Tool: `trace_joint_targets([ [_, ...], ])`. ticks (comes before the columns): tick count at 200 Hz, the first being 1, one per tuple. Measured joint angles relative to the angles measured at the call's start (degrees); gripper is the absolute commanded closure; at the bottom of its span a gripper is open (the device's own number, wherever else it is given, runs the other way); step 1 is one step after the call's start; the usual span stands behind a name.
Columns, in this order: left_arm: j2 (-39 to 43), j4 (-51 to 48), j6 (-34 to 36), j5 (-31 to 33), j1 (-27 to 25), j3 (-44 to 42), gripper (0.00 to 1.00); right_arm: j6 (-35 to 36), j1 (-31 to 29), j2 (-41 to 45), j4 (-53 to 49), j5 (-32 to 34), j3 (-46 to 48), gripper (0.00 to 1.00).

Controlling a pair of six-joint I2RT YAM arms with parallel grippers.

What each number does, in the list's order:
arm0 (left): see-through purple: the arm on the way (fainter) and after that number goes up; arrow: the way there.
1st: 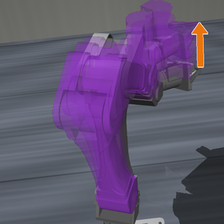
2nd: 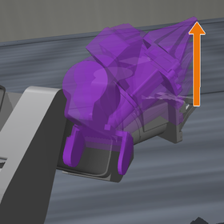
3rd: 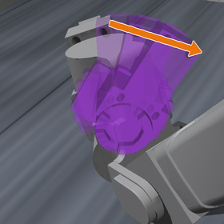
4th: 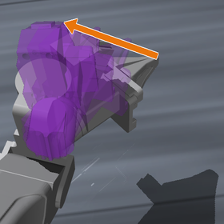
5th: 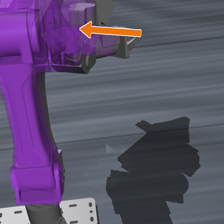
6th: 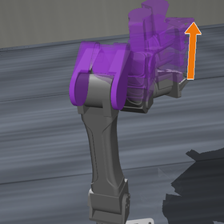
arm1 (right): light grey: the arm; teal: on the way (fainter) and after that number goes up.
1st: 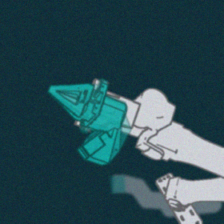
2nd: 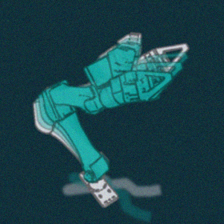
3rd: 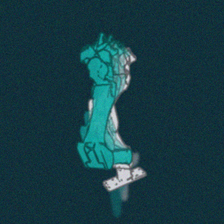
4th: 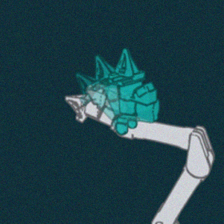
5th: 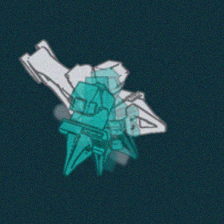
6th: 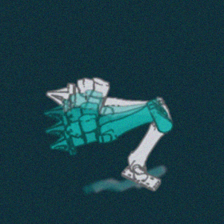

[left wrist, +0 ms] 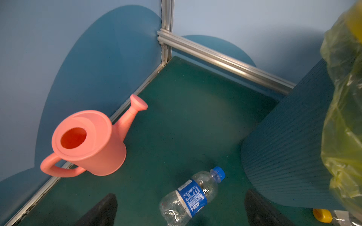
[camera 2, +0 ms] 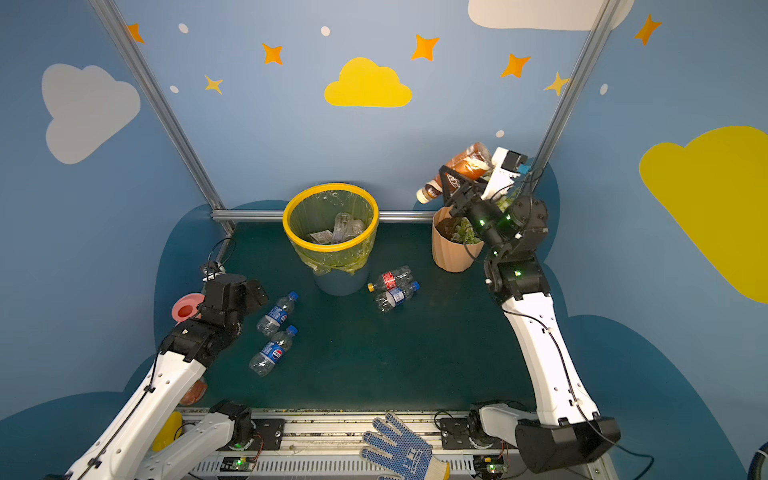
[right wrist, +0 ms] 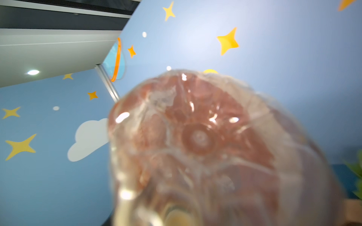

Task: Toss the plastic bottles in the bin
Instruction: 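Lift the Nescafe bottle over the bin with the right gripper while the left lowers, then open the right gripper to drop the Nescafe bottle into the bin, then close the left gripper on a blue-label bottle while the right arm withdraws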

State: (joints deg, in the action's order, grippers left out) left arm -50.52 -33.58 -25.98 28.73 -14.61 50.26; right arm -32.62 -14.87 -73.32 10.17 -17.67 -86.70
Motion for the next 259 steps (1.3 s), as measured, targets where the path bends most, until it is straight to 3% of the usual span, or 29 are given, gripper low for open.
trace_joint_targets([
  [29,0.02,-0.55,-0.87,-1.18,0.11,-0.15,0.0,0.24,-7.98,-12.13,2.73,-3.3,-9.66,0.45],
  [44,0.02,-0.74,-1.03,-1.44,0.11,-0.13,0.0,0.13,-11.56,-20.28,1.68,-5.81,-15.69,0.35],
  [77,0.81,-2.1,-1.07,-1.46,0.11,-0.11,0.0,2.69,-16.5,-40.17,-10.86,-9.66,-32.5,0.18],
  [100,2.32,-3.3,-0.79,-1.07,0.11,0.31,0.0,4.55,-16.63,-45.16,-19.41,-9.7,-35.15,0.1],
  [136,5.07,-3.93,-0.2,-0.66,0.26,0.63,0.0,7.96,-14.05,-39.43,-25.03,-7.04,-35.28,0.08],
  [194,6.14,-4.92,-0.48,-2.97,0.28,0.63,0.0,9.49,-9.05,-14.29,-16.52,-2.6,-17.4,0.08],
  [223,4.5,-8.07,-2.05,-4.81,-1.27,0.52,0.0,9.07,-6.19,-11.17,-14.73,-1.05,-7.65,0.08],
  [259,0.94,-13.03,-5.42,-5.49,-7.52,-0.61,0.0,7.34,-2.84,-10.8,-15.32,0.7,4.28,0.08],
])
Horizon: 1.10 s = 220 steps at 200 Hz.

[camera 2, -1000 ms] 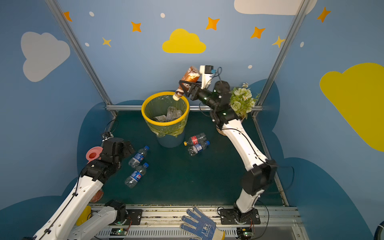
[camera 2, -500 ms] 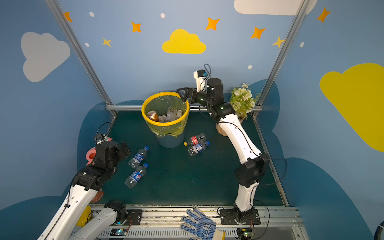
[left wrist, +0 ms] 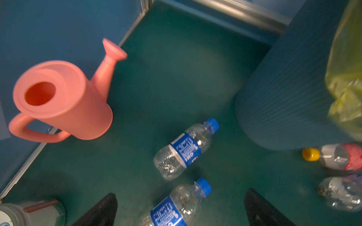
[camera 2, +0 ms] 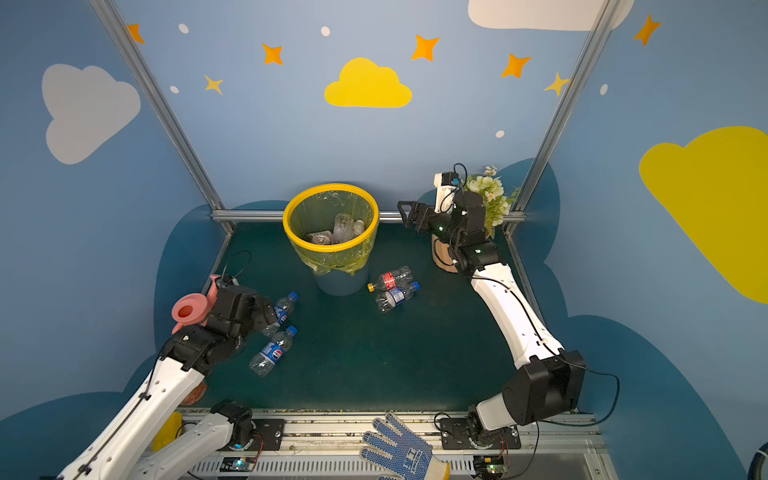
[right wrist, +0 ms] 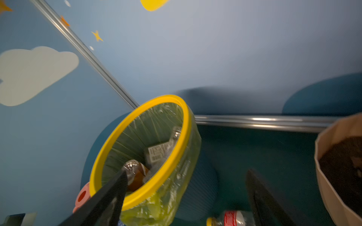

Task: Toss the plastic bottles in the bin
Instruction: 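Close the left gripper on a blue-label bottle while the right arm withdraws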

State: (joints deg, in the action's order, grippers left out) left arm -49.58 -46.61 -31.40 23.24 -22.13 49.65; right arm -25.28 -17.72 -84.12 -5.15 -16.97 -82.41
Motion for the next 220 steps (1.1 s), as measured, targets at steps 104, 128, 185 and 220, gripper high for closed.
trace_joint_targets([
  [104,-15.8,-12.41,-1.64,-5.22,-5.44,6.21,0.0,-6.05,6.01,10.27,0.22,2.01,20.7,0.08],
  [128,-19.98,-14.51,-1.66,-6.51,-5.81,8.81,0.01,-7.43,7.54,10.29,0.15,2.16,22.75,0.08],
  [185,-28.81,-18.78,-4.07,-8.44,-5.77,10.08,0.02,-9.97,10.51,10.45,0.31,1.01,23.78,0.08],
  [220,-33.18,-18.71,-4.68,-9.29,-5.53,8.22,0.02,-11.23,12.09,10.45,0.61,-0.02,24.28,0.08],
])
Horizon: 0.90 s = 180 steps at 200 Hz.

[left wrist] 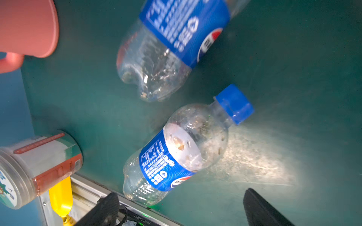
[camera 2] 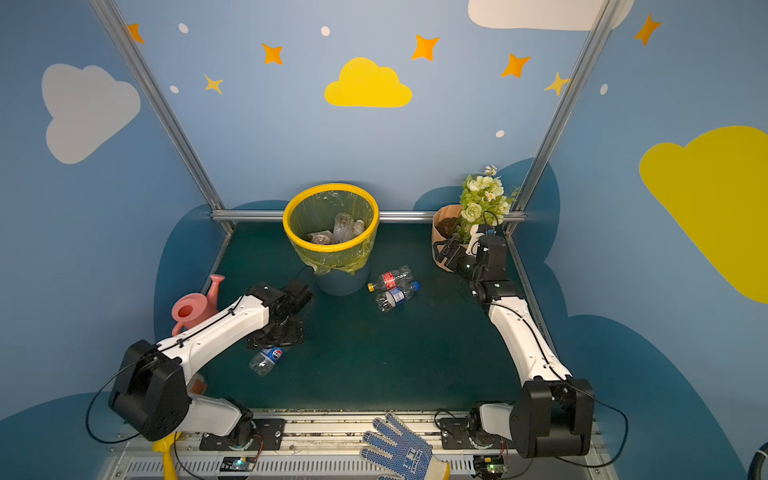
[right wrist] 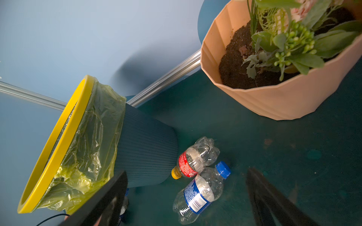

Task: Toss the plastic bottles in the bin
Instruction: 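Close the left gripper on a blue-label bottle while the right arm withdraws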

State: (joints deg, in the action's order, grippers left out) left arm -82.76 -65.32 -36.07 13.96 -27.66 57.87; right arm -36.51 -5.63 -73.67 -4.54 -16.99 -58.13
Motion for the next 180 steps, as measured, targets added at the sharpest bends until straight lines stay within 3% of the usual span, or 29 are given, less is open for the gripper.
trace_joint_targets([
  [121,-5.92,4.55,2.19,-0.52,2.8,-1.86,0.01,-2.56,2.45,0.68,0.52,-1.36,2.67,0.08],
  [180,-7.58,7.08,4.59,-3.5,2.91,-3.04,0.1,-3.5,3.5,1.4,0.5,-1.57,3.48,0.08],
])
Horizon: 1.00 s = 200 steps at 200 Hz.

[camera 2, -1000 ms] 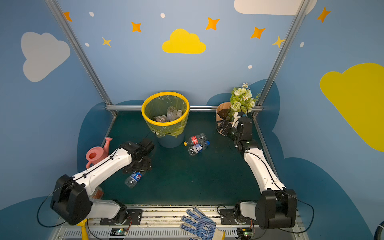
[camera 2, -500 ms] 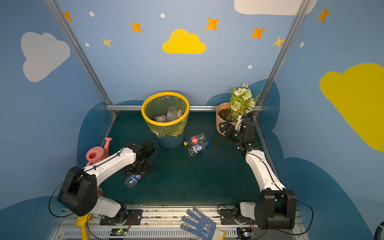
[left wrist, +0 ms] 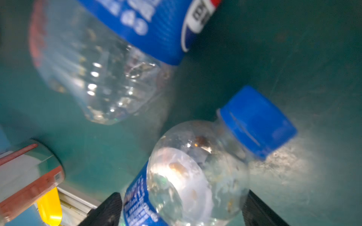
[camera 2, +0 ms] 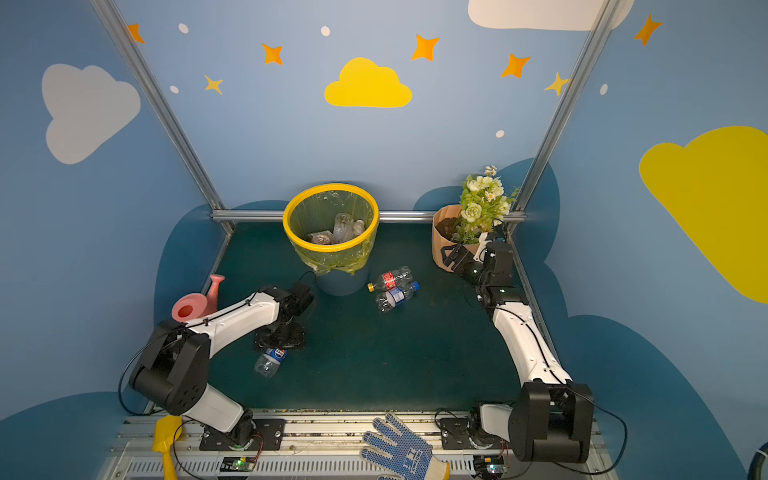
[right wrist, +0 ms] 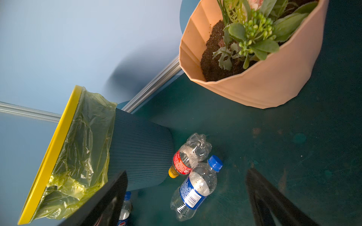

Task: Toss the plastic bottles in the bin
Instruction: 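Close the left gripper on a blue-label bottle while the right arm withdraws, then lift the blue-label bottle with the left gripper and carry it over the bin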

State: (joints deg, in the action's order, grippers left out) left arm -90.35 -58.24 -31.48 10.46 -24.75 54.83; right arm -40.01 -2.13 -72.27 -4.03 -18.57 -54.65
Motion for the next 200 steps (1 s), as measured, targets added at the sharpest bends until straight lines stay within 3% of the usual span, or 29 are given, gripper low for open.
trace_joint_targets([
  [70,-4.92,1.07,3.04,-2.73,-1.7,0.2,0.2,-0.31,1.29,0.02,-0.02,-0.09,0.02,0.08],
  [142,-7.72,2.51,4.72,-3.61,-4.87,3.58,0.49,-0.59,2.89,2.36,-0.2,-0.09,1.31,0.08],
  [200,-4.26,5.25,4.15,-4.85,-6.93,4.2,0.51,-1.16,4.09,2.97,-0.5,-0.09,1.64,0.08],
])
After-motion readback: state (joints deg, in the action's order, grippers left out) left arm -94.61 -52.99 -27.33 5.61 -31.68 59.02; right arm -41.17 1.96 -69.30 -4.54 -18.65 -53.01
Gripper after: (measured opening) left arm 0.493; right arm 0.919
